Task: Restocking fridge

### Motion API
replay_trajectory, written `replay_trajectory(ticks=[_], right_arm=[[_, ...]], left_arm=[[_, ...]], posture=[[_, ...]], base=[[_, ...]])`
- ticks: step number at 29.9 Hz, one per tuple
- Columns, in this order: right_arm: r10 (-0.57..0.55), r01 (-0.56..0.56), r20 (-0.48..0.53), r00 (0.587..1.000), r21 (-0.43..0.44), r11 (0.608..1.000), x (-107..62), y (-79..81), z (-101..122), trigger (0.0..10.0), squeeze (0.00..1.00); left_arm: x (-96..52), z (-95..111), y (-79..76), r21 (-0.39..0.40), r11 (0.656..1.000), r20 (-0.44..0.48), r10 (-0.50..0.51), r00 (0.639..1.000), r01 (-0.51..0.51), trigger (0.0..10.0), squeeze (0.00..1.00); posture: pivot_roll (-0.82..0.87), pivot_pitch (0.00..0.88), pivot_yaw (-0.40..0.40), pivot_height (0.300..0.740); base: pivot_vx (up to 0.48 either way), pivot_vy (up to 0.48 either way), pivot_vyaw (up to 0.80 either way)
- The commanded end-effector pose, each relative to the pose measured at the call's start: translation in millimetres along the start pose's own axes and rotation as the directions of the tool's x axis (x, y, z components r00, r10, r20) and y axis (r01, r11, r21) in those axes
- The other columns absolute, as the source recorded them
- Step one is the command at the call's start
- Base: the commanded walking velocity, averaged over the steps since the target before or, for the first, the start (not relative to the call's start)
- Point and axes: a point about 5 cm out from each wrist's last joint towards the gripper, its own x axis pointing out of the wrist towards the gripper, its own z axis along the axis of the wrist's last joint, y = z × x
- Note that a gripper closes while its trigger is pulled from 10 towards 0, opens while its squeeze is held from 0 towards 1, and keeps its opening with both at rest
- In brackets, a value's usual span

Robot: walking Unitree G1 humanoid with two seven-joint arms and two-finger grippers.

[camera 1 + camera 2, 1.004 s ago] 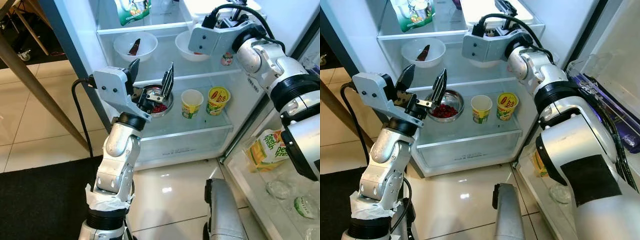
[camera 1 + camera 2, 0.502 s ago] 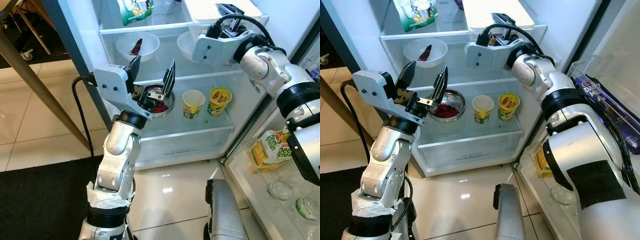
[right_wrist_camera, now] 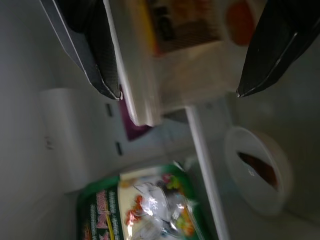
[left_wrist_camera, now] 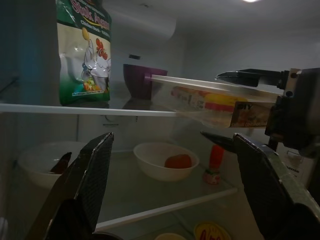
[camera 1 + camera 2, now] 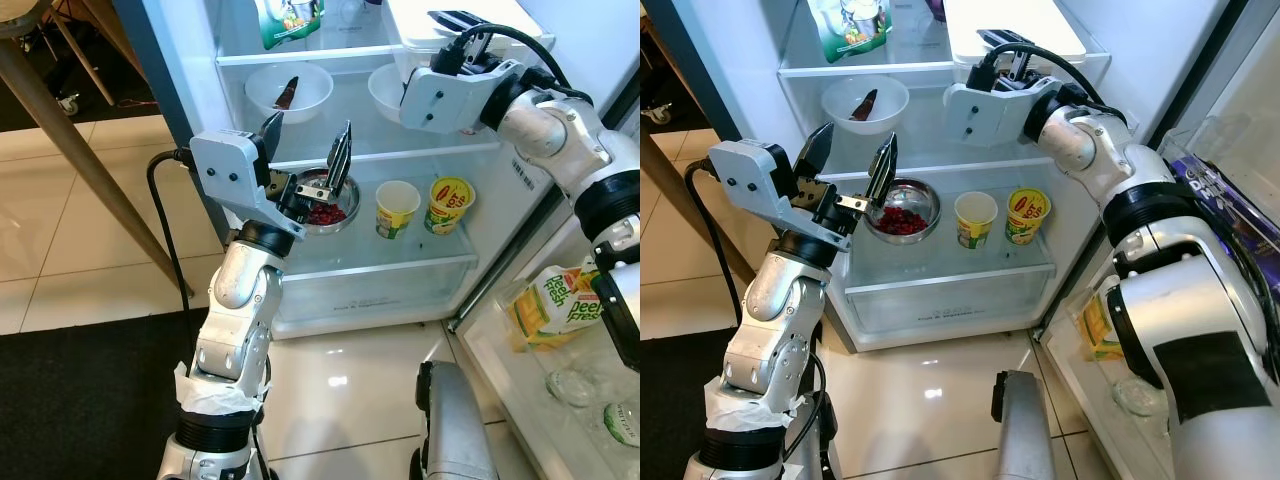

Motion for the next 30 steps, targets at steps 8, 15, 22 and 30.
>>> replay_trajectory(ticks=[8, 15, 22, 30], right_arm=[[0.059, -0.073, 0.121, 0.991, 0.11, 0.991, -17.4, -2.8, 3.1, 10.0, 0.0], [0.003, -0.044, 0.196, 0.981, 0.207, 0.977, -21.1, -16.2, 11.5, 10.0, 0.0], [0.0, -0.086, 0.284, 0.959, 0.291, 0.953, -24.7, -20.3, 23.3, 10.0, 0.0], [0.131, -0.202, 0.264, 0.956, 0.263, 0.943, -35.7, -16.3, 19.2, 0.0, 0.0]], left_arm=[[1.2, -0.5, -2.4, -0.003, 1.0, 0.011, -0.019, 1.0, 0.019, 10.0, 0.0], [1.7, -0.5, -3.4, -0.006, 1.0, 0.013, -0.021, 1.0, 0.021, 10.0, 0.0], [1.5, -0.2, -3.9, -0.007, 1.0, 0.015, -0.025, 1.0, 0.025, 10.0, 0.0], [1.9, -1.0, -4.3, -0.008, 1.0, 0.016, -0.025, 1.0, 0.025, 10.0, 0.0]], posture=[[-0.04, 0.197, 0.026, 0.471], [-0.04, 0.197, 0.026, 0.471], [-0.05, 0.193, 0.03, 0.471], [-0.05, 0.187, 0.026, 0.471]], base=[[0.0, 0.0, 0.0], [0.0, 0.0, 0.0], [0.0, 0.0, 0.0], [0.0, 0.0, 0.0]])
